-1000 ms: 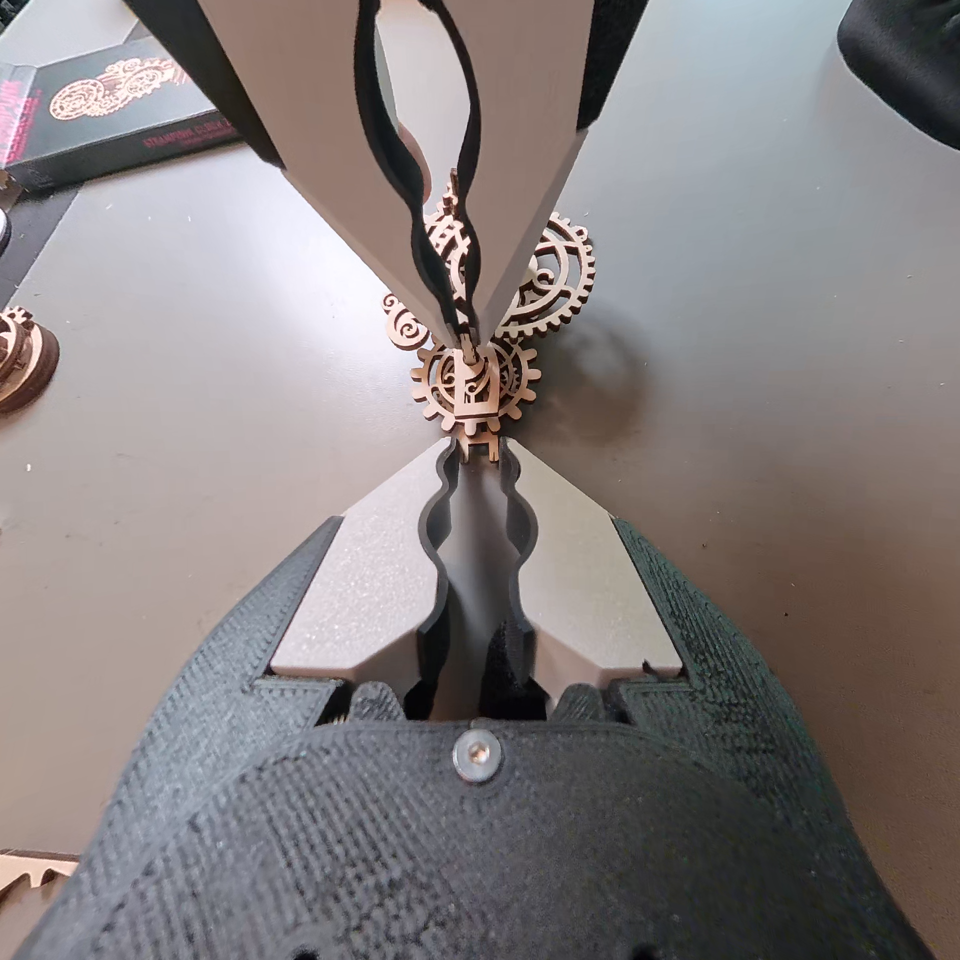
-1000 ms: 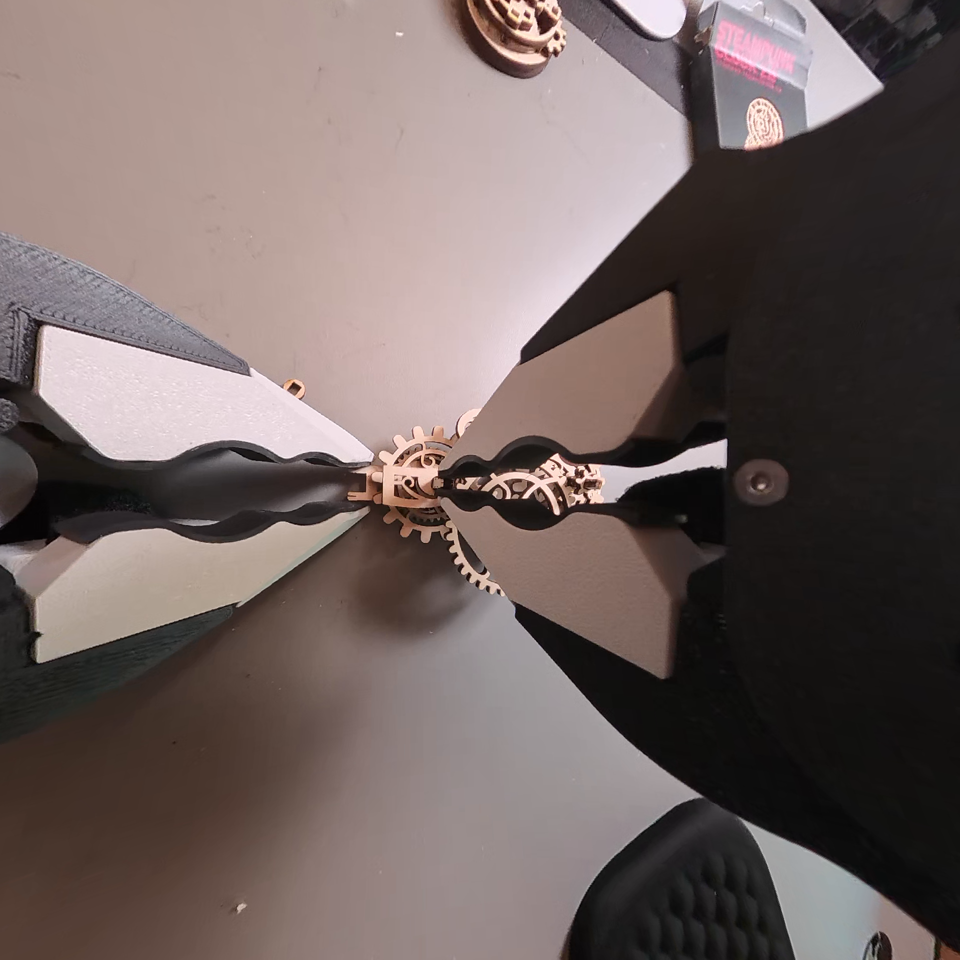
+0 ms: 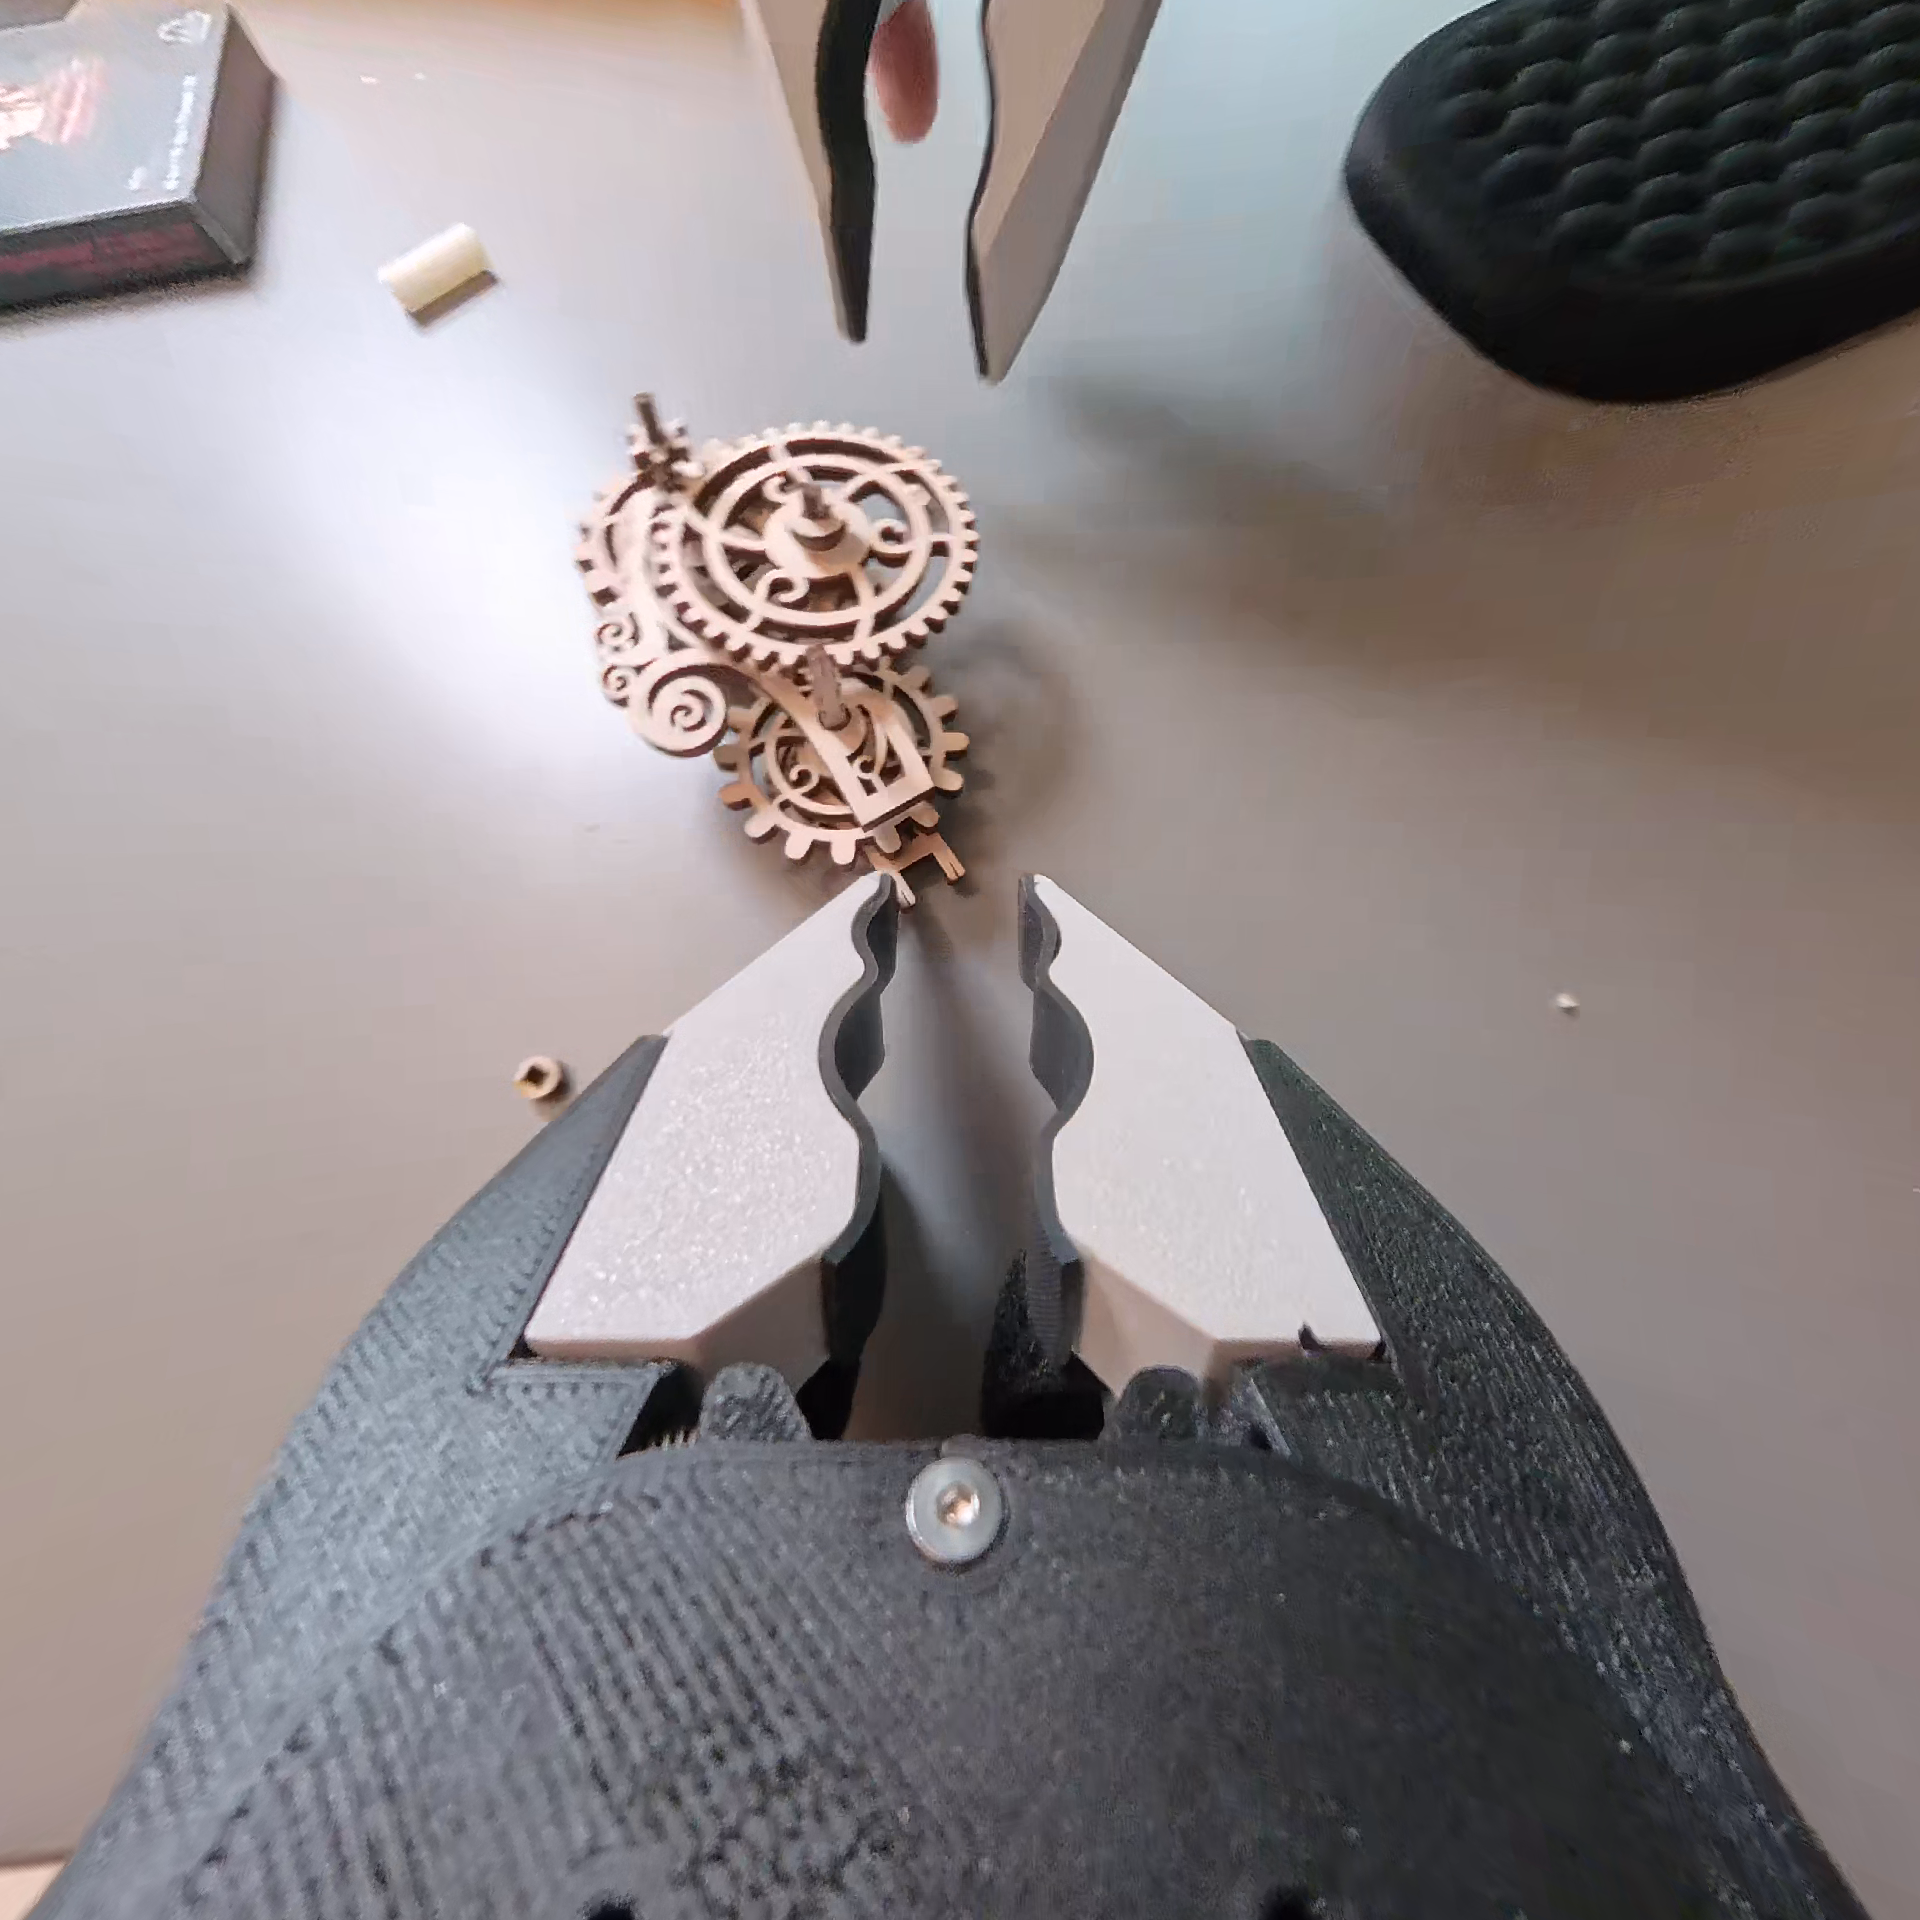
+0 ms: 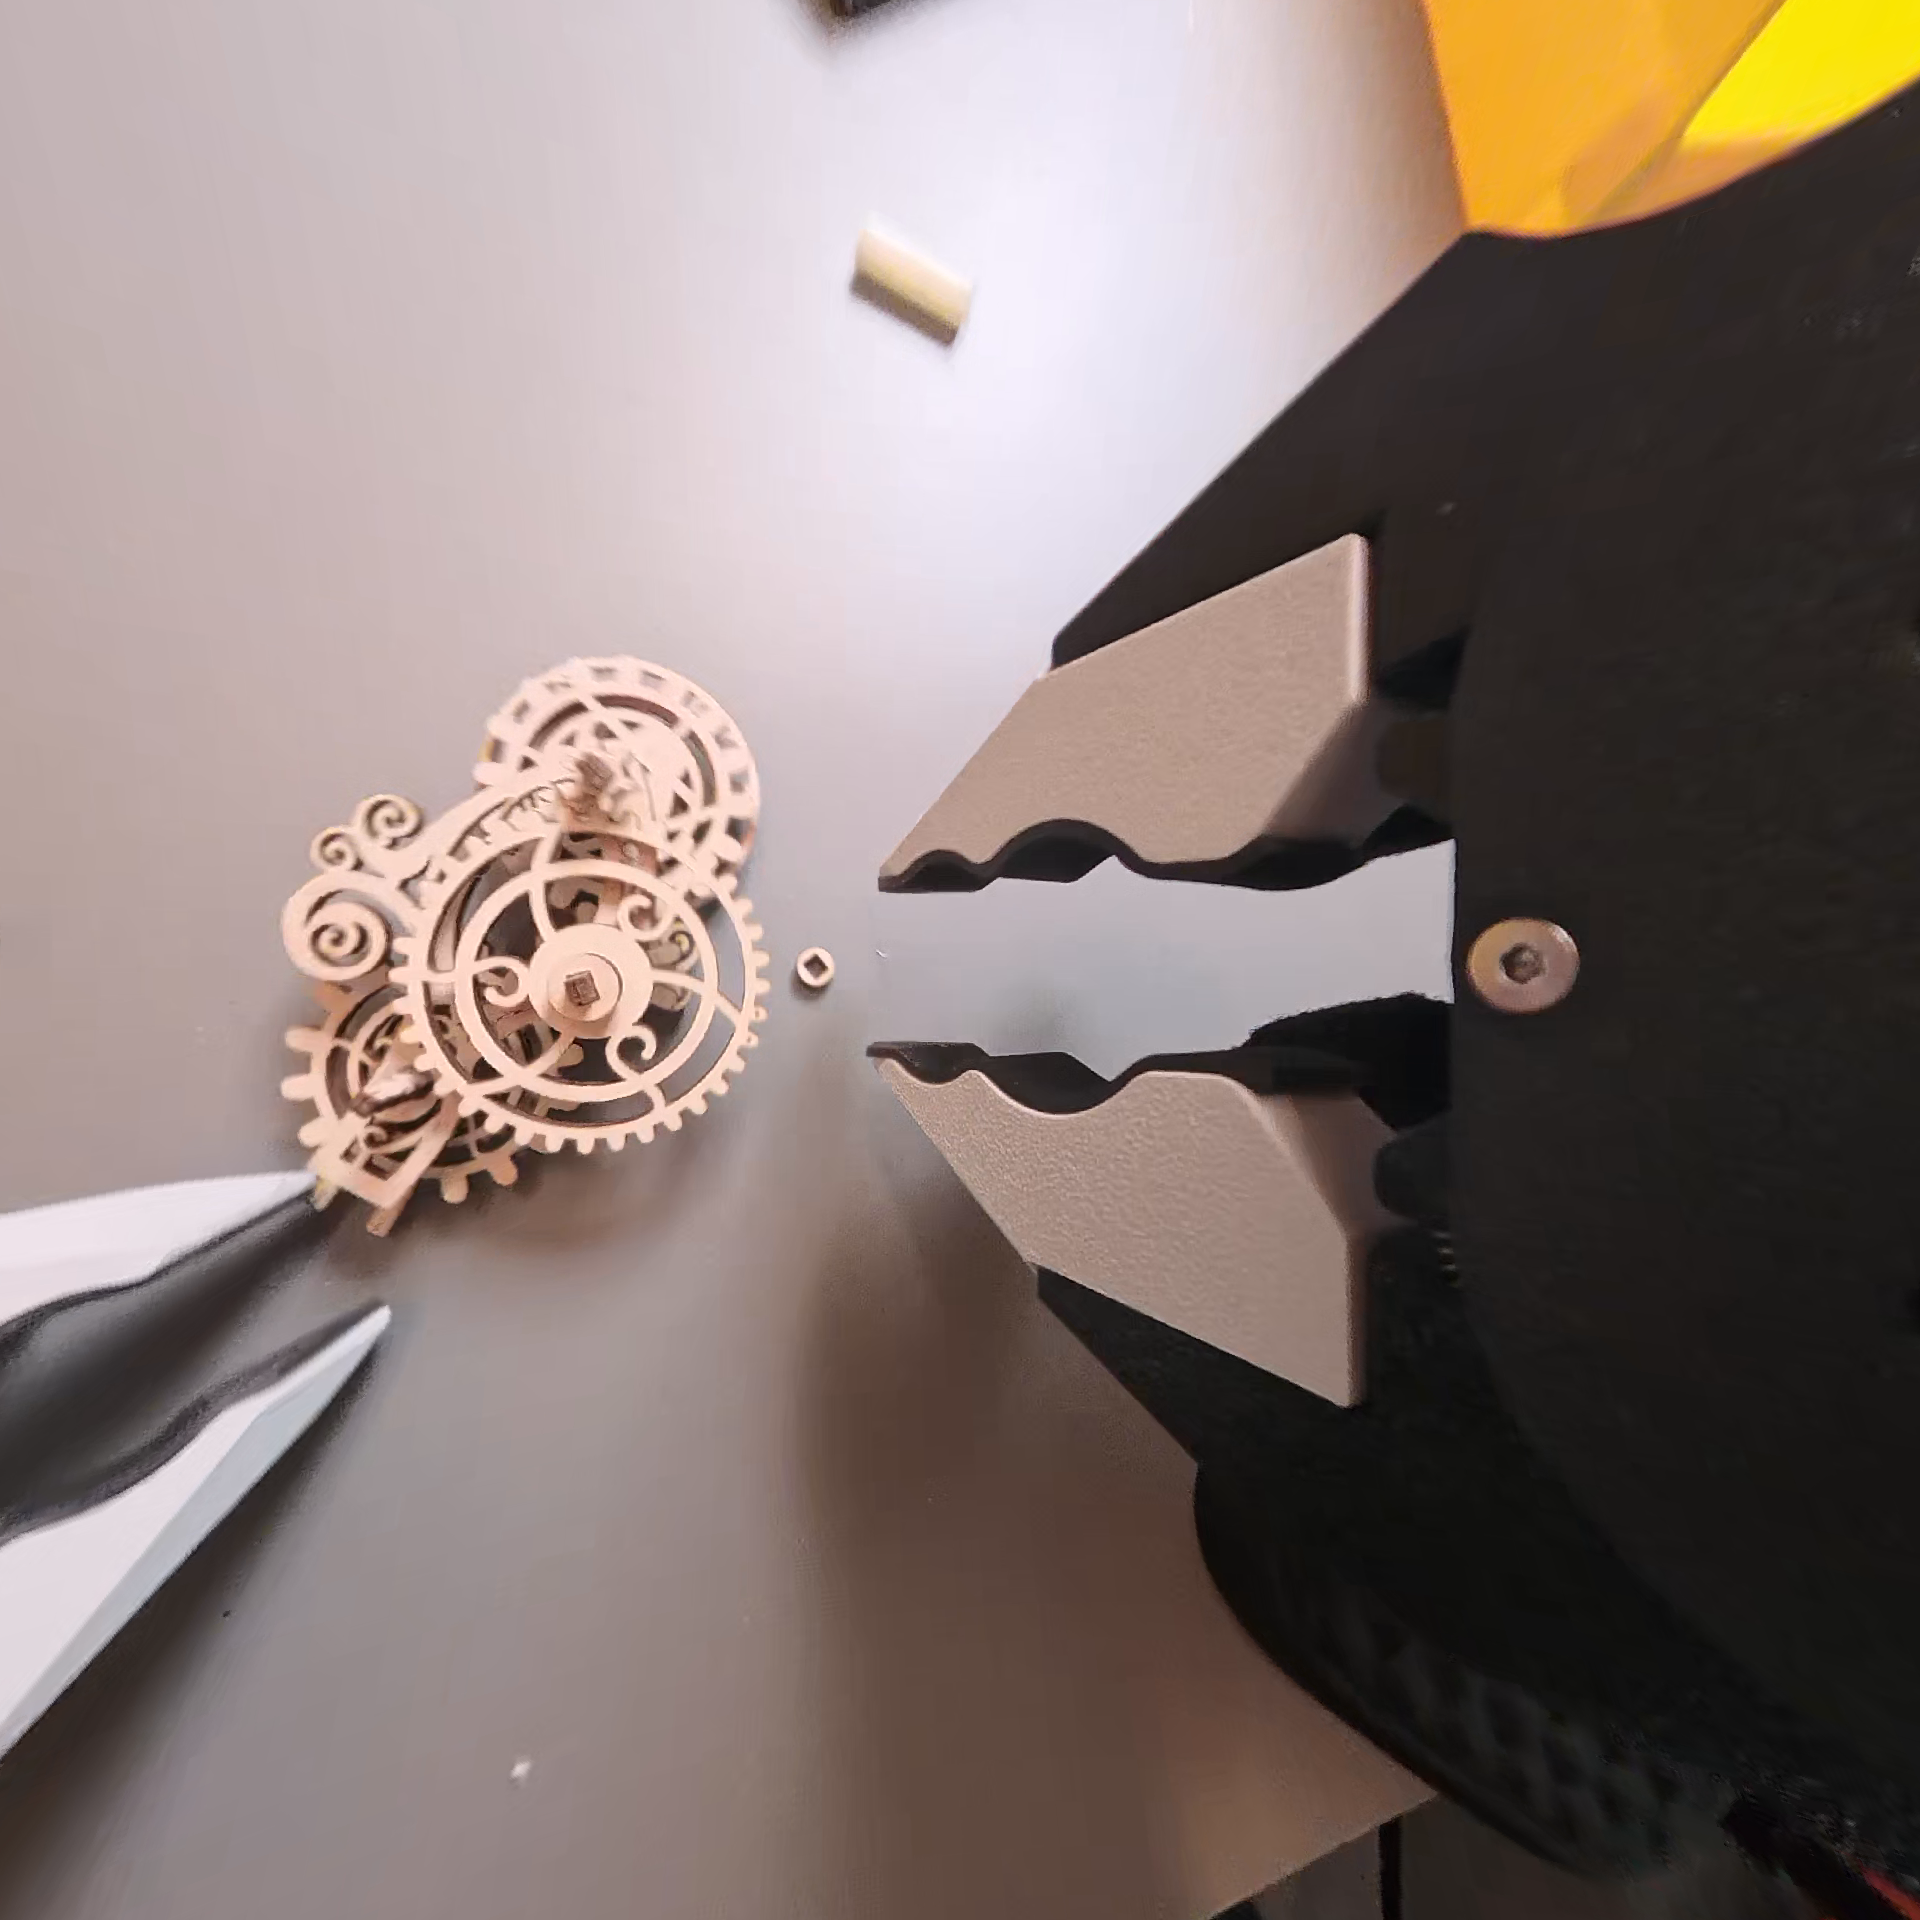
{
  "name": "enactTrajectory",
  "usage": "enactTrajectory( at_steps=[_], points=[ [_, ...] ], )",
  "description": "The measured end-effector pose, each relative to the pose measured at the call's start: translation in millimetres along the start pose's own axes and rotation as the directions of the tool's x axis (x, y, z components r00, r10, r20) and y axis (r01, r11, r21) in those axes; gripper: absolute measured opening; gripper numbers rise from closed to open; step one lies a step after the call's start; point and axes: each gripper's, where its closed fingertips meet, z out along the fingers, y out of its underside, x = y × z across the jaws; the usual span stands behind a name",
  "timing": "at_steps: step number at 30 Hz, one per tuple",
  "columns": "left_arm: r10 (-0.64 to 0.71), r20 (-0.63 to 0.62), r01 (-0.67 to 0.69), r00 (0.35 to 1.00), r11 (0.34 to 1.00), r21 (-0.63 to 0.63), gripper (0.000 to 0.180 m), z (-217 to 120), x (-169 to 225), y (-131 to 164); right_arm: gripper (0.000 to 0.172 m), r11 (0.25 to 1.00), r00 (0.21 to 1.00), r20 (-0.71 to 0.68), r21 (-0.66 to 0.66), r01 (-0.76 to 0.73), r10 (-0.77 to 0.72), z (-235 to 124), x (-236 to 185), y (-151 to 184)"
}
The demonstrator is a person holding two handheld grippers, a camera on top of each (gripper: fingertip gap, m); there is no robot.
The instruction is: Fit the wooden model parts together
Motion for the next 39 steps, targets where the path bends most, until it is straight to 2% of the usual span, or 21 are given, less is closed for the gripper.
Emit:
enactTrajectory(
  at_steps=[5, 8, 15, 18, 26, 34, 39],
  points=[
    [0.015, -0.103, -0.011, 0.995, 0.999, 0.035, 0.025, 7.8, 32.6, -10.6, 0.031, 0.998, 0.999, 0.039, 0.059, -0.020, 0.018, 10.2, -4.5, 1.5],
    [0.068, -0.102, -0.065, 0.992, 0.997, 0.028, 0.028, 10.5, 41.2, -11.5, 0.035, 0.998, 1.000, 0.029, 0.064, -0.008, 0.006, 11.0, -2.8, -0.7],
    [-0.026, -0.017, 0.028, 1.000, 0.995, 0.094, 0.026, -8.6, 7.0, -16.5, 0.043, 0.997, 0.999, 0.040, 0.079, 0.011, -0.014, 15.9, 12.6, -3.0],
    [-0.074, 0.017, 0.072, 0.997, 0.993, 0.090, 0.026, -12.9, -8.0, -10.1, 0.040, 0.996, 0.993, 0.097, 0.076, 0.056, -0.064, 18.8, 18.1, -5.5],
    [-0.090, 0.052, 0.086, 0.995, 0.994, 0.065, 0.026, -15.4, -23.0, 0.4, 0.036, 0.973, 0.952, 0.202, 0.053, 0.224, -0.230, 26.0, 26.7, -29.9],
    [-0.098, -0.029, 0.099, 0.995, 0.995, 0.020, 0.023, -16.2, -17.7, 12.2, 0.031, 0.924, 0.885, 0.277, 0.035, 0.381, -0.375, 43.3, 37.8, -63.3],
    [-0.071, -0.090, 0.074, 0.993, 0.997, 0.034, 0.024, -12.3, -1.1, 6.5, 0.034, 0.920, 0.892, 0.235, 0.027, 0.390, -0.385, 34.5, 52.4, -58.9]
  ],
)
